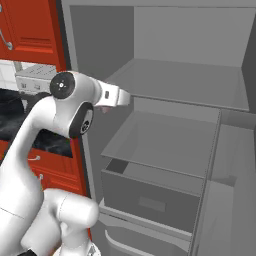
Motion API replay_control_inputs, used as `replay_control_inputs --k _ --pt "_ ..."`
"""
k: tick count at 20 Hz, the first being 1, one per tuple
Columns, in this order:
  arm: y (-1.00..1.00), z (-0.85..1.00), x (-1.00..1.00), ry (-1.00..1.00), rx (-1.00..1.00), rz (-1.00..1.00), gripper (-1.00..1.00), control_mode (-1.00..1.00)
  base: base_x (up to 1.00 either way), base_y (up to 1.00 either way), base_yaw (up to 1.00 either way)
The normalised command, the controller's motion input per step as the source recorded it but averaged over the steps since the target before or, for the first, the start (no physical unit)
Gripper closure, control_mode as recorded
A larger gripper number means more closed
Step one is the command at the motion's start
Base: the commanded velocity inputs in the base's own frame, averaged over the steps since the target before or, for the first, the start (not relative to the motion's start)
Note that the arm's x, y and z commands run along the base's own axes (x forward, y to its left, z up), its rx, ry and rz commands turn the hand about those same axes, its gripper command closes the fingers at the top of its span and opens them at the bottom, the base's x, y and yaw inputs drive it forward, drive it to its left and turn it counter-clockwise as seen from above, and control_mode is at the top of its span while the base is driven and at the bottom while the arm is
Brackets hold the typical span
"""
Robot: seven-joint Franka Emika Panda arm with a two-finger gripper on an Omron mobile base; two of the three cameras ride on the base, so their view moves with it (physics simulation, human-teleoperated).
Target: Take the cheese, steak, and squash from the fridge and place them on the plate on the dining counter to create an appetizer plate.
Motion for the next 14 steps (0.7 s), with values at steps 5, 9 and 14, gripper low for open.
replay_control_inputs --k 5,9,14 --pt "0.21 0.01 -0.95 0.18 0.0 -0.15 1.0 -1.0 0.0 0.0 0.0" --pt "0.13 -0.05 -0.71 0.17 0.0 -0.11 1.0 -1.0 0.0 0.0 0.0" --pt "0.0 -0.09 -0.41 0.11 0.01 -0.05 1.0 -1.0 0.0 0.0 0.0"
